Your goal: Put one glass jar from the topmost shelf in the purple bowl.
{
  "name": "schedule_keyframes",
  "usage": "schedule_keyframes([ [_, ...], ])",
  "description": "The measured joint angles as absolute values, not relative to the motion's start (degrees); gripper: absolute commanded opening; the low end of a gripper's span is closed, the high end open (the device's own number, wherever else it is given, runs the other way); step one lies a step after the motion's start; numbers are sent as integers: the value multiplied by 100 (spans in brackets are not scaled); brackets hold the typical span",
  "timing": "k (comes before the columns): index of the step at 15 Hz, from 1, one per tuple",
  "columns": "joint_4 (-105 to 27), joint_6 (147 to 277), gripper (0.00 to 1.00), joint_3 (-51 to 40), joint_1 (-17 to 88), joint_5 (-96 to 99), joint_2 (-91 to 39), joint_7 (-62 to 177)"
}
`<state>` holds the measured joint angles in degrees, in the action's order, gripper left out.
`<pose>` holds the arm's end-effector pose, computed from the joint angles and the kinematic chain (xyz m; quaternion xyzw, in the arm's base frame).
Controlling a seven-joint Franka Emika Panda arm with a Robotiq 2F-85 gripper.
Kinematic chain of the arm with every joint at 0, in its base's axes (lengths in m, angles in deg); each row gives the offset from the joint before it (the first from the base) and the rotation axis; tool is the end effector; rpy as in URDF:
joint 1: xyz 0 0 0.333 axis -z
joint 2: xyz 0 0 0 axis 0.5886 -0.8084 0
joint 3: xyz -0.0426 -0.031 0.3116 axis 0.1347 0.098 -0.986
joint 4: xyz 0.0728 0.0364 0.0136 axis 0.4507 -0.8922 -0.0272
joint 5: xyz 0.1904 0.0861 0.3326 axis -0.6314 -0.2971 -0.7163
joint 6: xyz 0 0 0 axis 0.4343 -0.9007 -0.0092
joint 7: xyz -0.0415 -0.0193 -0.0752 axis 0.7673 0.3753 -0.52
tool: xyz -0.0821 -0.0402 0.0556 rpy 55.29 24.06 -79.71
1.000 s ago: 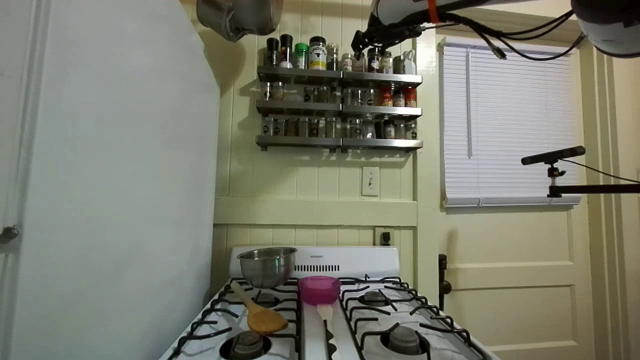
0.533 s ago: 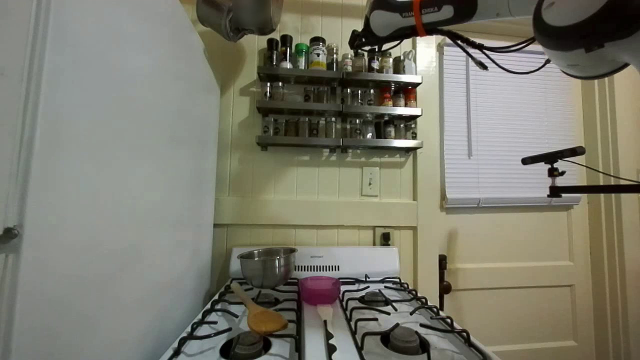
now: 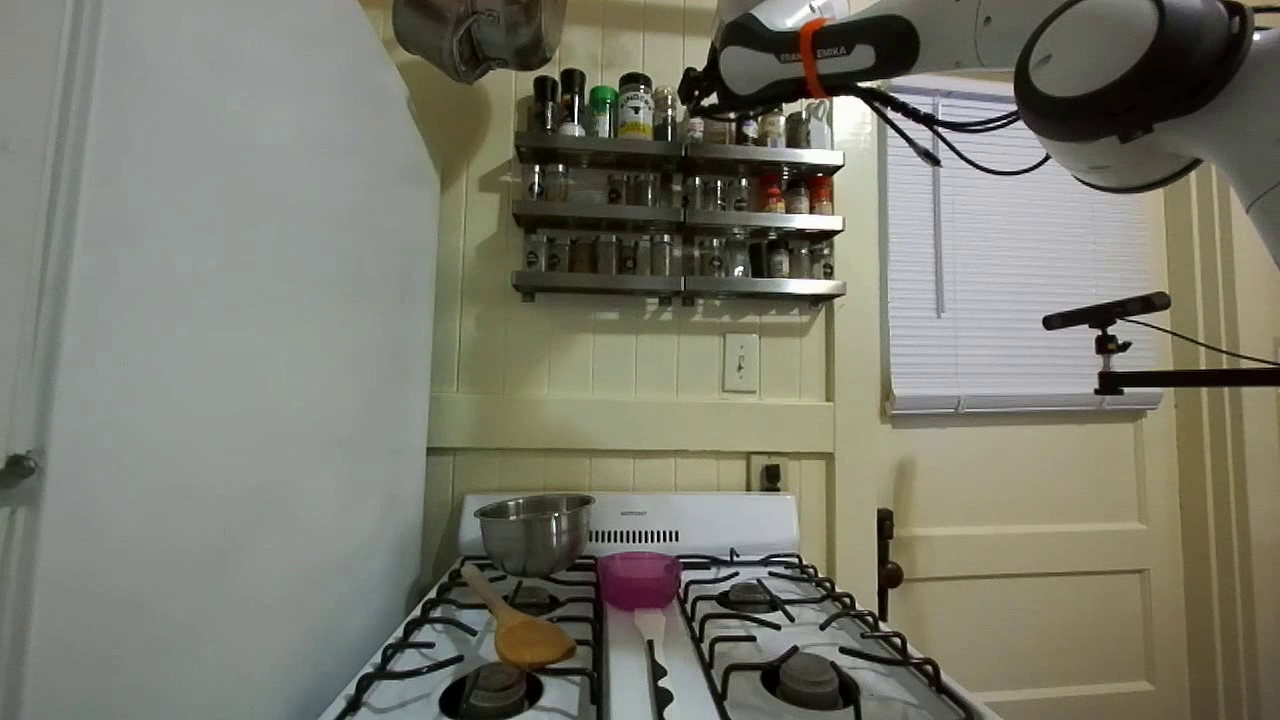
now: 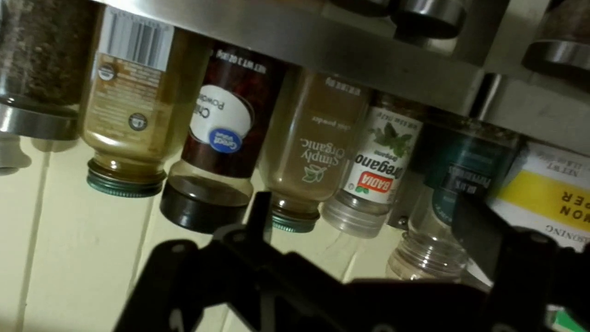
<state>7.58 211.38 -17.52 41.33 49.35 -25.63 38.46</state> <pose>0.5932 -0.0083 0.9229 0.7343 -0.0855 0.6130 0.2788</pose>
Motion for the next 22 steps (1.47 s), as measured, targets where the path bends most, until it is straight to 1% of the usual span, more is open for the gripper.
schedule_keyframes([
  [6, 968, 21991, 100, -1805, 4203, 4699, -2808, 3860],
  [16, 1016, 22032, 100, -1852, 4233, 4453, -2920, 3755],
  [22, 1040, 22542, 100, -1851, 4237, 4420, -3161, 3512],
])
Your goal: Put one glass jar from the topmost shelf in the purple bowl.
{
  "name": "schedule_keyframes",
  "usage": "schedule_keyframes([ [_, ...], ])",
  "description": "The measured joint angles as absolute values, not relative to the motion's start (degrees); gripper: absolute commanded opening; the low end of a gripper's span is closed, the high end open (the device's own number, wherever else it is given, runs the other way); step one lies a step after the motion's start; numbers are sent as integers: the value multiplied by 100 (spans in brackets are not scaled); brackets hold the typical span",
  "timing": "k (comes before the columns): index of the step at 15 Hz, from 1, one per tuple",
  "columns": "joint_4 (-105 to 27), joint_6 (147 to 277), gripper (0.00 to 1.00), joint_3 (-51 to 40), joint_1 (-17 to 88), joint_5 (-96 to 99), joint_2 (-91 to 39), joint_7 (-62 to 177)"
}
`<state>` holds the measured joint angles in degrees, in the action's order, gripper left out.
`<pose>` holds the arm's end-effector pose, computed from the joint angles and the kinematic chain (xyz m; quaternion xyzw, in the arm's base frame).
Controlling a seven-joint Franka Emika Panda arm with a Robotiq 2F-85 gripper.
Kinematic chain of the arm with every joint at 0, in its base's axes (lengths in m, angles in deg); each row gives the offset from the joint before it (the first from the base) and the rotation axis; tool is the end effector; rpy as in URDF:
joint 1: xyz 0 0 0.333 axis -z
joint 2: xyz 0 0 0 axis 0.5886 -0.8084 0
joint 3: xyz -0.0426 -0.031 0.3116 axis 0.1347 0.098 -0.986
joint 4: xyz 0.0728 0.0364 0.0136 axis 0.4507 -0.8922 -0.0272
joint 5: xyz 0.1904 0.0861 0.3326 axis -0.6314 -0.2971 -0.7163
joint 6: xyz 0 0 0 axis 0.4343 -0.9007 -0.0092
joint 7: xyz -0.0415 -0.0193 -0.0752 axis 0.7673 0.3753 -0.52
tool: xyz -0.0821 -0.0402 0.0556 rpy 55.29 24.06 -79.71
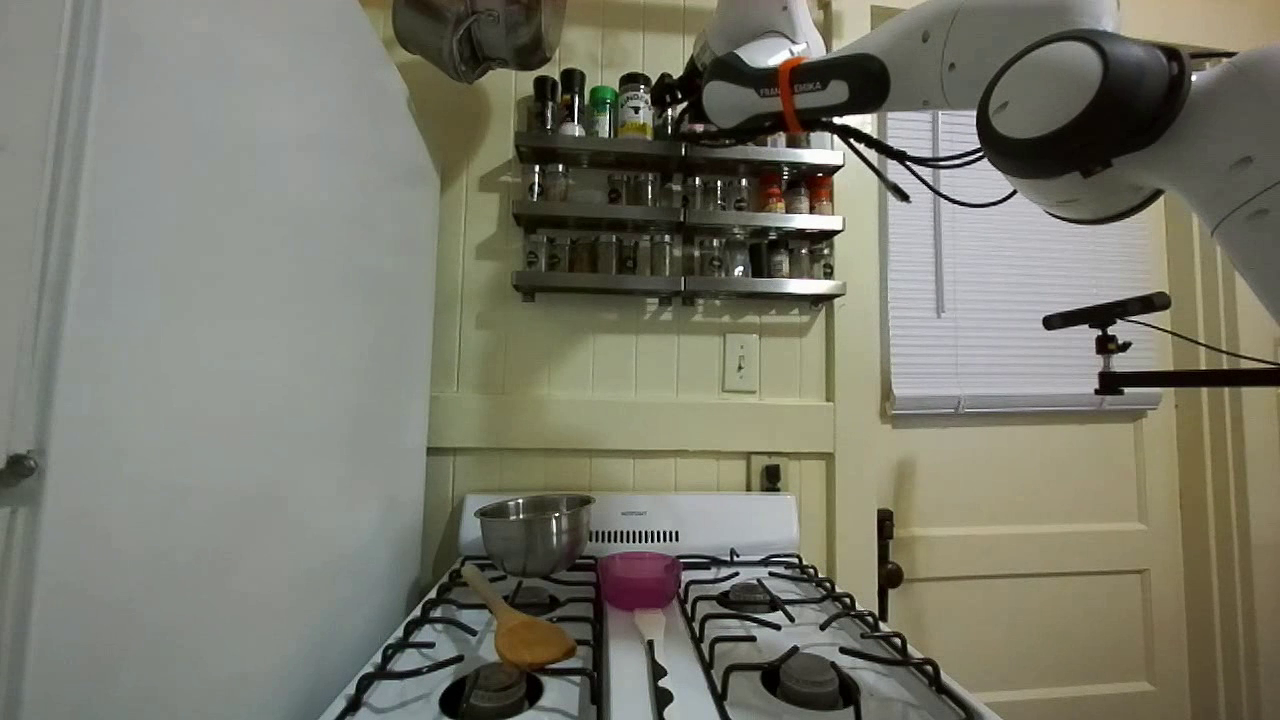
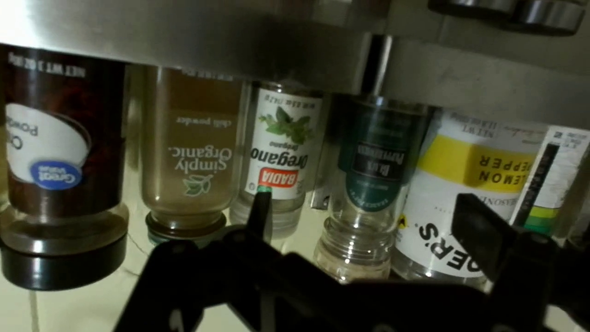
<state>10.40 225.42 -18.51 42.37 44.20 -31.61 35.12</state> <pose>0.6265 0.0032 0.9023 0.7032 -0.0593 0.6839 0.1850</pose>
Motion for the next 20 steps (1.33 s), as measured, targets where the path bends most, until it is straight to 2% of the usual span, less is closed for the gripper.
schedule_keyframes([
  [2, 1064, 22655, 100, -1851, 4238, 4411, -3227, 3439],
  [3, 1083, 22678, 87, -1851, 4238, 4411, -3255, 3404],
  [4, 1110, 22700, 80, -1851, 4238, 4403, -3282, 3380],
  [6, 1156, 22787, 58, -1854, 4240, 4362, -3335, 3348],
  [9, 1186, 22895, 52, -1855, 4249, 4319, -3389, 3290],
  [11, 1195, 22956, 63, -1854, 4265, 4304, -3413, 3240],
  [14, 1219, 23050, 67, -1854, 4302, 4299, -3458, 3162],
  [15, 1237, 23084, 65, -1853, 4314, 4299, -3481, 3150],
  [16, 1257, 23121, 67, -1853, 4327, 4298, -3504, 3133],
  [19, 1289, 23362, 55, -1858, 4380, 4228, -3584, 3111],
  [20, 1303, 23466, 57, -1863, 4403, 4188, -3620, 3111],
])
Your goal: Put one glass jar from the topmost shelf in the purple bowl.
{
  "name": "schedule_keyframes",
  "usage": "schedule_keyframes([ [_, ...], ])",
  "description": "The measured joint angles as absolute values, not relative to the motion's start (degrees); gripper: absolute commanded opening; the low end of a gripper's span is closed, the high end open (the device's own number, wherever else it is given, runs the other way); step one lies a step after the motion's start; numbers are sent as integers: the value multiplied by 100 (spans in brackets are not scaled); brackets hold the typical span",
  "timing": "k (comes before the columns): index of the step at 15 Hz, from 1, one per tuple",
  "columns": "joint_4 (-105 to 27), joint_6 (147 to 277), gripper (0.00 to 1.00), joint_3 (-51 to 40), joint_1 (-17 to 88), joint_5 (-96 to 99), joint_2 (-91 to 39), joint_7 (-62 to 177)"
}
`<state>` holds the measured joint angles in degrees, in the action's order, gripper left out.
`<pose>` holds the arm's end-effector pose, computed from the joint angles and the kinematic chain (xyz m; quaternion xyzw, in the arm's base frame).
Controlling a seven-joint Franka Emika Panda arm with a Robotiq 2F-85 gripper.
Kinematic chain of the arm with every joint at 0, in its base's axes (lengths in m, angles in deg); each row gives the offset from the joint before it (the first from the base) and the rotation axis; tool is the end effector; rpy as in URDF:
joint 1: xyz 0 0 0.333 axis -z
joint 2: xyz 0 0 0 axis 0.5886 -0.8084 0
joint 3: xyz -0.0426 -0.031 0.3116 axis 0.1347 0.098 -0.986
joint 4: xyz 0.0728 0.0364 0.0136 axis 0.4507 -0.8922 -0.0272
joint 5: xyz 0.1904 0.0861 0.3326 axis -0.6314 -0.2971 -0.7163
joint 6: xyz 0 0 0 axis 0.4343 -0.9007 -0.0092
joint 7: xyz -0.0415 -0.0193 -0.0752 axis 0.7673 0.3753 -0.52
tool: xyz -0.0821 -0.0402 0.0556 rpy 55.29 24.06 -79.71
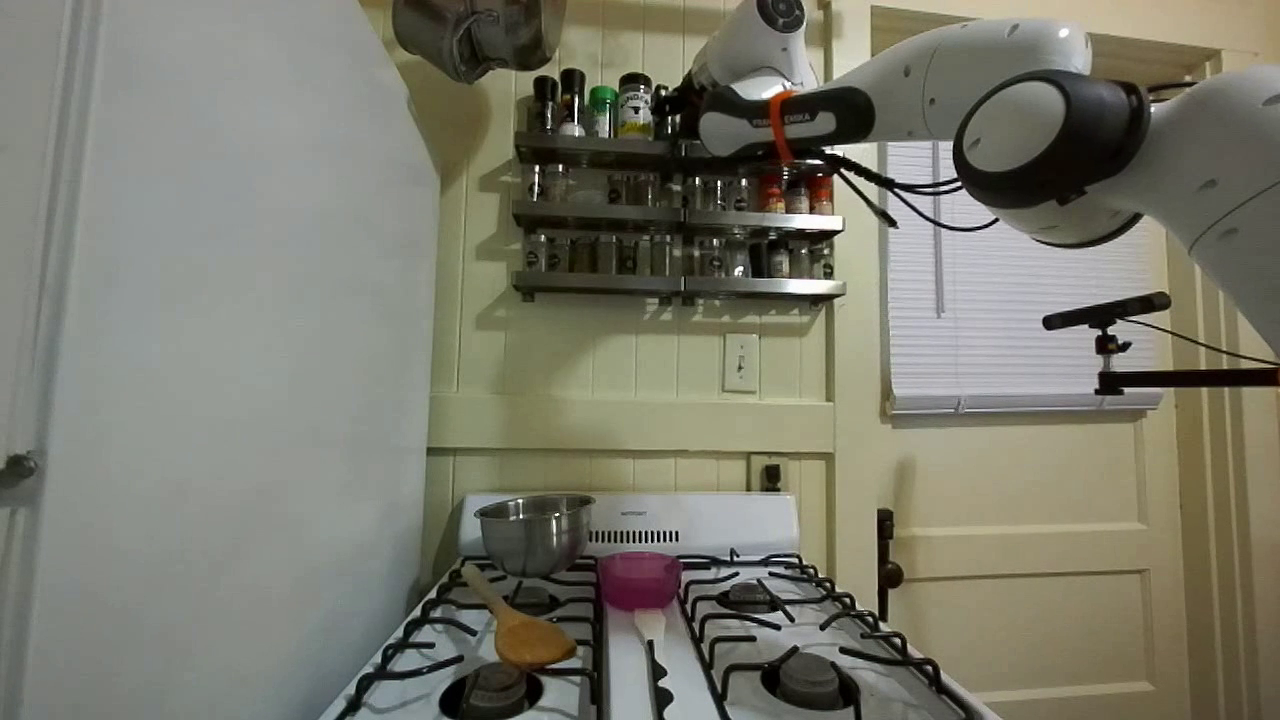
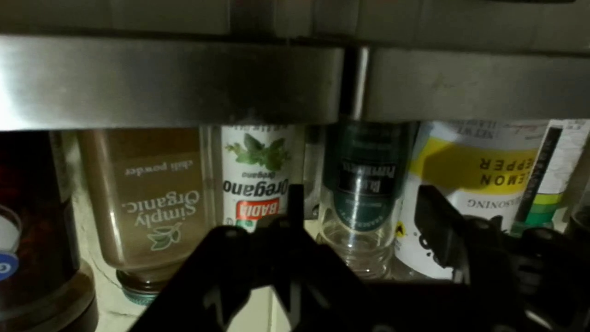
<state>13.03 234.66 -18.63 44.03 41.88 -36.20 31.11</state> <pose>0.6456 -0.0084 0.8855 0.6726 -0.0641 0.7263 0.1268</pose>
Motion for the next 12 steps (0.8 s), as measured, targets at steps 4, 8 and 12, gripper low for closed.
schedule_keyframes([
  [4, 1325, 23800, 57, -1898, 4482, 4089, -3737, 3111],
  [8, 1329, 23975, 59, -1940, 4528, 4035, -3820, 3113],
  [12, 1330, 24207, 55, -2032, 4608, 3961, -3885, 3127],
])
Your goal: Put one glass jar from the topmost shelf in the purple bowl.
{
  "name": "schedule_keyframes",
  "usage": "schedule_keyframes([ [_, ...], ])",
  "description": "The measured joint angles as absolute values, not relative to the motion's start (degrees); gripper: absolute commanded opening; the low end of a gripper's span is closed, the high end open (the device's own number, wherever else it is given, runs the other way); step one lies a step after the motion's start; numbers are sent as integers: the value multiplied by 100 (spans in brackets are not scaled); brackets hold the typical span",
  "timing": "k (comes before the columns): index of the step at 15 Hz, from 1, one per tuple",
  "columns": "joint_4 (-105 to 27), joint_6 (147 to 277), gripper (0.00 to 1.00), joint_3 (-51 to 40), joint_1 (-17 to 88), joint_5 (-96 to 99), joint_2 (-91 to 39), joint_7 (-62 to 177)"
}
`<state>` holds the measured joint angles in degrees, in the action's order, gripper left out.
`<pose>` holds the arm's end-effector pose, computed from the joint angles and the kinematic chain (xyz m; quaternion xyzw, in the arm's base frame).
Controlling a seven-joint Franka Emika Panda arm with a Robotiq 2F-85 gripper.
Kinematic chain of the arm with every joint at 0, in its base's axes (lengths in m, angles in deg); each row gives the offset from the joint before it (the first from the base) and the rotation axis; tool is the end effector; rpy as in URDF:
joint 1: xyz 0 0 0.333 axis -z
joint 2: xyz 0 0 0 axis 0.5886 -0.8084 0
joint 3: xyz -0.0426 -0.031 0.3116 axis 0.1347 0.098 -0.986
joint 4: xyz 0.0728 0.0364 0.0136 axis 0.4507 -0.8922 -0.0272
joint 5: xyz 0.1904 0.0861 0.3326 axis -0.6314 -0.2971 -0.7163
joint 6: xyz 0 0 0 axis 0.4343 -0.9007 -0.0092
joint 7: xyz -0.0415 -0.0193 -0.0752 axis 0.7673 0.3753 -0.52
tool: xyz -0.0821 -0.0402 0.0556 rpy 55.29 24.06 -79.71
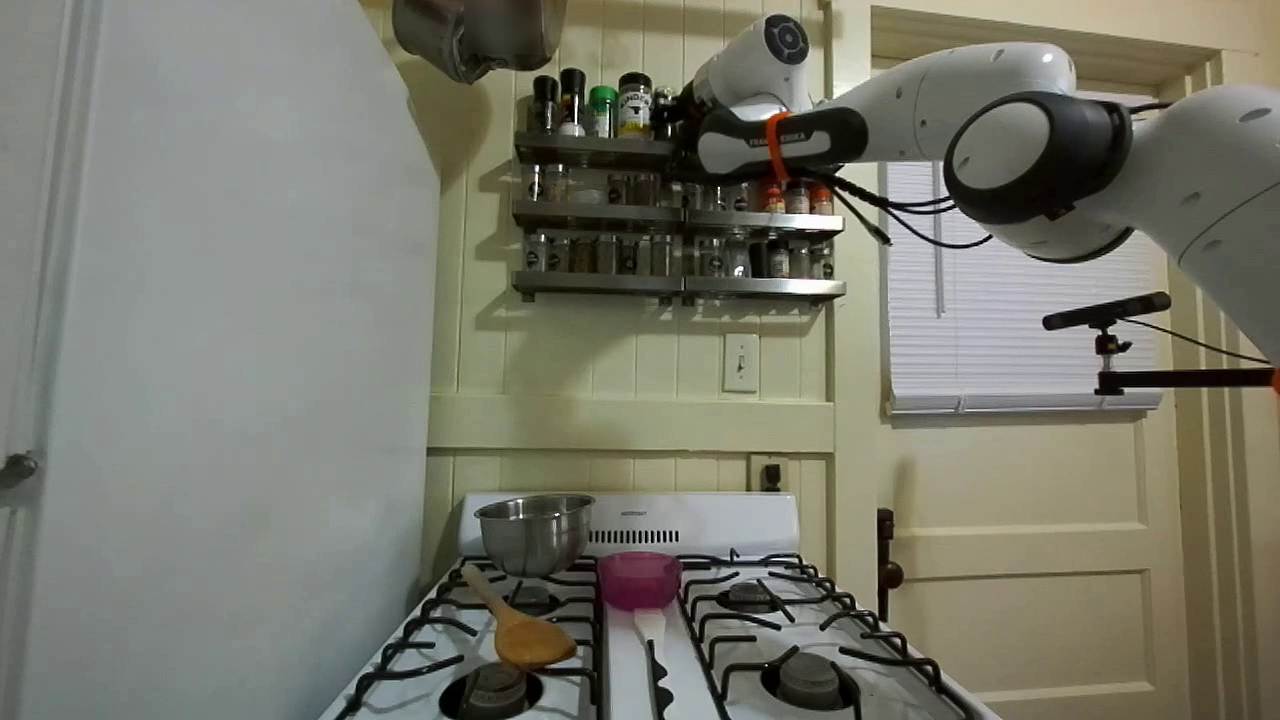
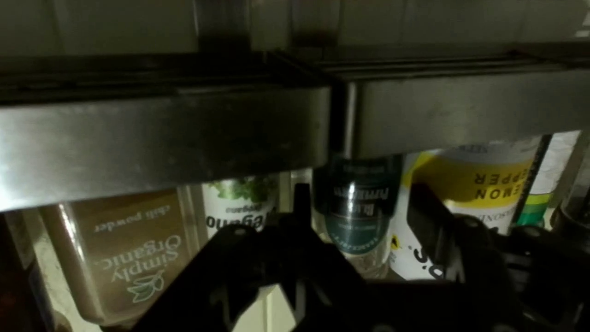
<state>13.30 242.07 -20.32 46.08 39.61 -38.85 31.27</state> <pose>0.6568 -0.0173 0.8700 0.6524 -0.0504 0.7509 0.0892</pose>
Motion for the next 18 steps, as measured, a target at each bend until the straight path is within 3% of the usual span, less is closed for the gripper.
schedule_keyframes([
  [7, 1343, 24367, 59, -2157, 4726, 3930, -3967, 3177],
  [11, 1363, 24403, 49, -2217, 4777, 3927, -4017, 3201],
  [12, 1365, 24415, 43, -2245, 4786, 3926, -4027, 3219],
  [15, 1411, 24443, 41, -2351, 4827, 3912, -4079, 3327],
  [17, 1430, 24447, 25, -2436, 4867, 3895, -4101, 3409],
  [18, 1436, 24447, 25, -2476, 4884, 3892, -4108, 3441],
])
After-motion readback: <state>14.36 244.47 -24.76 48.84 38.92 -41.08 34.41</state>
